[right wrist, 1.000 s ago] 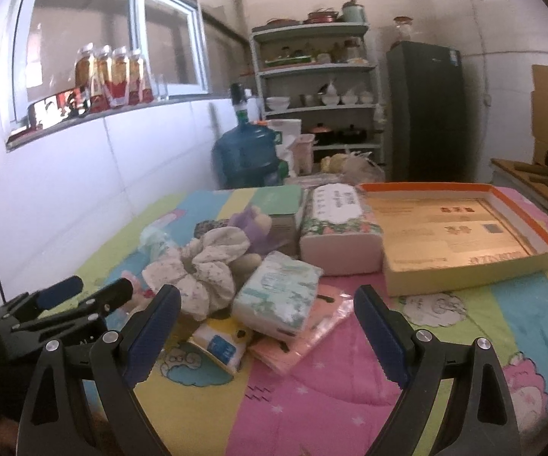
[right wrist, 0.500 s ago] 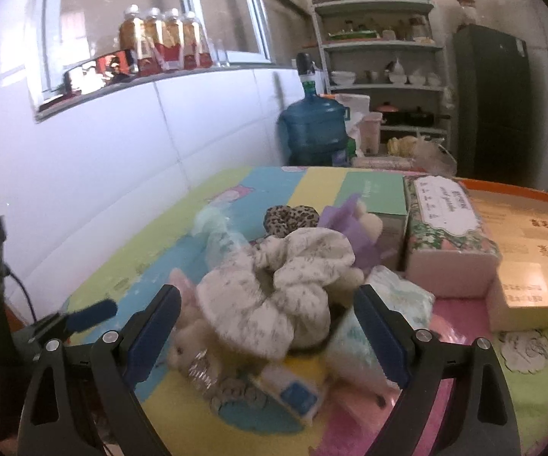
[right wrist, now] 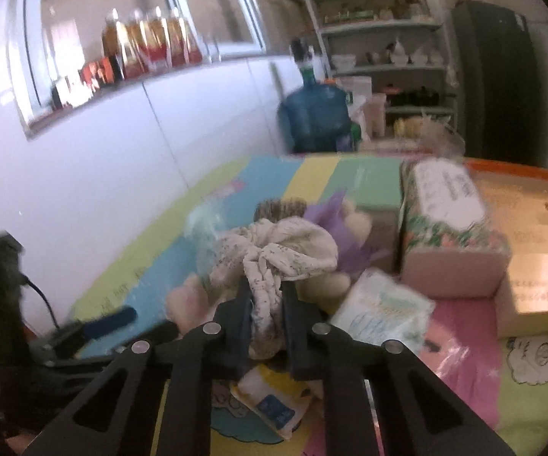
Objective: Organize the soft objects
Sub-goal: 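Grasp the pink plush bunny with the left tool while the right tool grasps the white floral scrunchie, then carry the bunny and scrunchie in both tools over the orange-rimmed cardboard box, then lower and open both tools, releasing bunny and scrunchie into the box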
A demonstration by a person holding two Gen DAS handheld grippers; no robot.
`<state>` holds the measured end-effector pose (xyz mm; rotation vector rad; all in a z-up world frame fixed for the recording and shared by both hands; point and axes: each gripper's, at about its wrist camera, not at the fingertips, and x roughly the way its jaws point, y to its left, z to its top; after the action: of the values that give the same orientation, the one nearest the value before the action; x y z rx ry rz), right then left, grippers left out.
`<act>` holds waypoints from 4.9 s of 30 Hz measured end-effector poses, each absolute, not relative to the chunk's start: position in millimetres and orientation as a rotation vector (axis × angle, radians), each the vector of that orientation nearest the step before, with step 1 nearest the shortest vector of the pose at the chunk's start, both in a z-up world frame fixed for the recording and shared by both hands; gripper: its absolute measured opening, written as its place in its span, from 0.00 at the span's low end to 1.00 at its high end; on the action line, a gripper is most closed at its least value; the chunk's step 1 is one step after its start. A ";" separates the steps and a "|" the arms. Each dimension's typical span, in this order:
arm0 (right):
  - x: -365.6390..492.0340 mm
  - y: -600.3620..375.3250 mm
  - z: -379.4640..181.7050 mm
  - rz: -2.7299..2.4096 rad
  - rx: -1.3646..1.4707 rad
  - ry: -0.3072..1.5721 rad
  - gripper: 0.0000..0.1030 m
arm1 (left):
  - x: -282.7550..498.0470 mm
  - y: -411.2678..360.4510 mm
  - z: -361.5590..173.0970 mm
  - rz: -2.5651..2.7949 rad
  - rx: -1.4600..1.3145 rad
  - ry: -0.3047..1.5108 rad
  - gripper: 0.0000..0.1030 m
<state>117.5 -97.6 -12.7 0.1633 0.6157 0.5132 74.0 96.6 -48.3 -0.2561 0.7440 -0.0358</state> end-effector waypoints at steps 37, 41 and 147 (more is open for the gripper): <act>48.9 -155.0 26.0 0.518 0.215 0.451 0.14 | 45.8 24.1 19.9 -0.237 -0.182 0.492 0.31; 45.5 -172.9 30.0 0.474 0.224 0.429 0.14 | 50.8 4.1 28.0 -0.291 -0.168 0.487 0.32; 108.0 -412.5 -5.6 0.019 0.424 0.505 0.71 | 183.5 -222.2 -5.4 -0.425 -0.112 0.689 0.75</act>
<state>108.0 -412.5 -5.6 0.4237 0.5048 0.0194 183.5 -222.2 -5.4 -0.1124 0.6888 -0.4250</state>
